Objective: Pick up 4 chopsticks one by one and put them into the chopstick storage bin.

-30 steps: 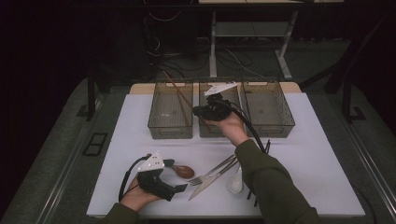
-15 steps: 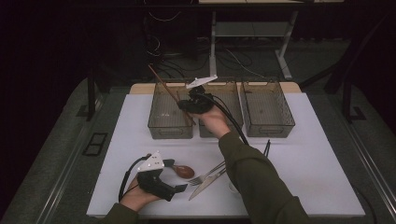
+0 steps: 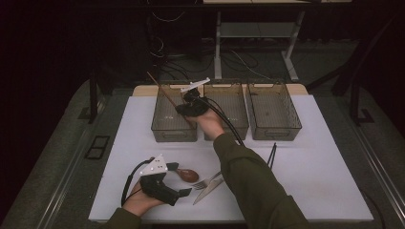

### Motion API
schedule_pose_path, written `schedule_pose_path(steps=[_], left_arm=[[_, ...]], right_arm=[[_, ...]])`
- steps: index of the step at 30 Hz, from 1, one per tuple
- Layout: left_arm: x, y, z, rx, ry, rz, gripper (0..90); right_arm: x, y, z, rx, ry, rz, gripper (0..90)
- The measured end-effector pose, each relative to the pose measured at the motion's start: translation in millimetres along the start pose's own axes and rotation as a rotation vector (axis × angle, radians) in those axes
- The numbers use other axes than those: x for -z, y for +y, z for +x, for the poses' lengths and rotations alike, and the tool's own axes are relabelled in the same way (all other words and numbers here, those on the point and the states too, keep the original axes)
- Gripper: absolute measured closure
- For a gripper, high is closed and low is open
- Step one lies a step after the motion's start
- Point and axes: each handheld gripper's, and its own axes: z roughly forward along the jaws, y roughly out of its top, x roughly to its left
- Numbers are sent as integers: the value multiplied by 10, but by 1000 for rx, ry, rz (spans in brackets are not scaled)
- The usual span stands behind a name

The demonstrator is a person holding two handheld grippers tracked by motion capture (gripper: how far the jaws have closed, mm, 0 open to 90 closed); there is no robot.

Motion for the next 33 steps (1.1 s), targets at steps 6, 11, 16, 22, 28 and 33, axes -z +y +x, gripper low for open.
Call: schedule_pose_path(steps=[6, 11, 16, 22, 28, 33], left_arm=[[-9, -2, -1, -1, -1, 3, 0], [-12, -2, -3, -1, 0, 6, 0], [-12, -3, -3, 0, 1, 6, 0], [-10, -4, 2, -2, 1, 6, 0], [-8, -7, 9, -6, 5, 9, 0], [-13, -9, 4, 0, 8, 11, 0]], right_arm=[[-118, -90, -21, -11, -8, 77, 827], [-132, -88, -12, -10, -13, 110, 805], [-118, -99, -21, -16, -3, 118, 699], [-33, -80, 1, -6, 28, 97, 601], [171, -80, 6, 1, 71, 77, 514], [390, -116, -7, 11, 117, 66, 472]])
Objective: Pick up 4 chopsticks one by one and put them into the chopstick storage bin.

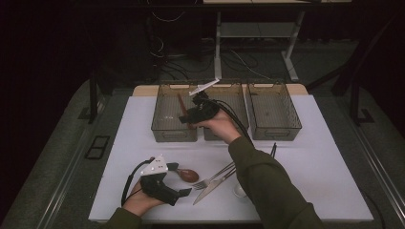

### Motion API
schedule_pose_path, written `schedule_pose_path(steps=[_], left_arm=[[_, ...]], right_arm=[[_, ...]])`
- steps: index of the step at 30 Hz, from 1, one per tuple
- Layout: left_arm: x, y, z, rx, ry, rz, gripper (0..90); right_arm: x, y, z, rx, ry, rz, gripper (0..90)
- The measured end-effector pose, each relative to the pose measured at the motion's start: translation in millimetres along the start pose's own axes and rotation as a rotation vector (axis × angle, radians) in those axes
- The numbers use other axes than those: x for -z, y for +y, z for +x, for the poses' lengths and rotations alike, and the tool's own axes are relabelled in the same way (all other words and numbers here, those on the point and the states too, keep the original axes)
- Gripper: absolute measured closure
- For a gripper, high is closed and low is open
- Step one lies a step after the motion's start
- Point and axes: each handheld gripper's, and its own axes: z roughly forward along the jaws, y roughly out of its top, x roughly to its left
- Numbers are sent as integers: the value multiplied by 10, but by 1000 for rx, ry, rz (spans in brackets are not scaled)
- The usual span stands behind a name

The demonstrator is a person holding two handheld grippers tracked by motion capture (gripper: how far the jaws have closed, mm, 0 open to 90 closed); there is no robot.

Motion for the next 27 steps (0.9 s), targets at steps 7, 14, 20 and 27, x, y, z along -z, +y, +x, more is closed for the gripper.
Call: schedule_pose_path(steps=[7, 14, 20, 27], left_arm=[[4, -2, 3, -3, 6, 7, 0], [0, -5, -4, 9, 7, 2, 0], [0, -7, -2, 12, 12, 1, 0], [-9, -11, 4, 12, 14, 5, 0]], right_arm=[[337, -138, -6, 34, -1, -8, 464], [681, -330, -36, 48, -12, -15, 465], [936, -540, -87, 52, -33, -8, 466], [1183, -812, -166, 48, -69, 4, 494]])
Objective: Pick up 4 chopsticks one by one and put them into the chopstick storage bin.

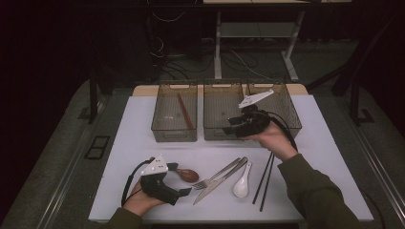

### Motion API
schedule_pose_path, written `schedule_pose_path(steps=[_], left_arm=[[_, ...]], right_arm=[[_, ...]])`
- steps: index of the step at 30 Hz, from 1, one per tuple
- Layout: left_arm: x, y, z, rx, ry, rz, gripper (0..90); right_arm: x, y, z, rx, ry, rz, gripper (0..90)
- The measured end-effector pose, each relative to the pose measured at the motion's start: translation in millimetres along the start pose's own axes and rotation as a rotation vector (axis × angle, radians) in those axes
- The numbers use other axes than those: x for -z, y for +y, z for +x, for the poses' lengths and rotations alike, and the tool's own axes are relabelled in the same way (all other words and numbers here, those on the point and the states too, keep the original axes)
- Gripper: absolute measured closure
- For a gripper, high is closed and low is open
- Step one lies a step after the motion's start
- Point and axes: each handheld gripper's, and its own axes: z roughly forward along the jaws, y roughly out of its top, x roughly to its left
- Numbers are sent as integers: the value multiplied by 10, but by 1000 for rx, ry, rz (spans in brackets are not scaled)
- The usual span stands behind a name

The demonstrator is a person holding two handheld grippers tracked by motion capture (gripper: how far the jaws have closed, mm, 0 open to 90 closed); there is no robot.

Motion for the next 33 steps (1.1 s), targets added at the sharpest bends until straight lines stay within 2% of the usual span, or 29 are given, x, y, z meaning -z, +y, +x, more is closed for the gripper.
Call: schedule_pose_path(steps=[3, 9, 16, 23, 28, 33], left_arm=[[-1, 0, -2, 3, 1, -1, 0], [0, -3, 2, 2, 1, 2, 0], [-5, -6, 5, 3, 2, 7, 0], [-1, -5, 3, -2, 2, 4, 0], [3, -7, 6, -3, 3, 3, 0], [6, -9, 12, -2, 3, 2, 0]], right_arm=[[69, -112, -25, 8, -27, 17, 517], [169, -352, -110, -1, -83, 40, 621], [292, -639, -258, -45, -129, 43, 736], [345, -867, -432, -68, -185, 79, 856], [329, -1011, -577, -105, -243, 115, 890], [309, -1117, -684, -122, -269, 146, 891]])
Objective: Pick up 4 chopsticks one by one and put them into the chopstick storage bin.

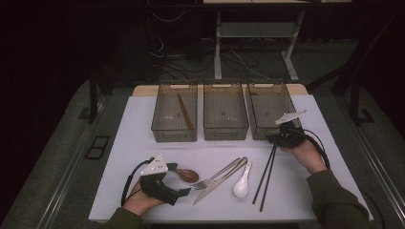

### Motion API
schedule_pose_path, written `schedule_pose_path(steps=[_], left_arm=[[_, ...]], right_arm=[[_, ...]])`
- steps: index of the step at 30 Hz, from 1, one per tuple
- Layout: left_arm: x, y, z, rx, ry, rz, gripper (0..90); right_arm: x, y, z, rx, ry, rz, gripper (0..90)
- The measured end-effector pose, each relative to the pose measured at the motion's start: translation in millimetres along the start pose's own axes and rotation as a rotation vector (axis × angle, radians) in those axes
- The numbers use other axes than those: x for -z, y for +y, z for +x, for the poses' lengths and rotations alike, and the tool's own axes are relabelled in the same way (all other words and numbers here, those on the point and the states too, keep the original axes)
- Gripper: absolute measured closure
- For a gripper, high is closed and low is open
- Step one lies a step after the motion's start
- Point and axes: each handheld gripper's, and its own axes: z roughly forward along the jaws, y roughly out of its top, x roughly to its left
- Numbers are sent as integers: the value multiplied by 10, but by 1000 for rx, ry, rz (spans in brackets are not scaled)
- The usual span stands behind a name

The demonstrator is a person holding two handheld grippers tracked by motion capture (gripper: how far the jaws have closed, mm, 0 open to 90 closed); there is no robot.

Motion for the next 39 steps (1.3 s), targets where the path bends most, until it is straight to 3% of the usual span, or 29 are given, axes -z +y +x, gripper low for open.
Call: schedule_pose_path(steps=[9, 17, 39], left_arm=[[-2, 1, 1, -3, 0, 5, 0], [-8, 1, -3, -5, -3, 8, 0], [-13, 2, -9, -5, -5, 11, 0]], right_arm=[[-82, -84, -89, -10, -35, 57, 892], [-132, -103, -88, -1, -43, 82, 892], [-66, -187, -156, -5, -84, 107, 892]])
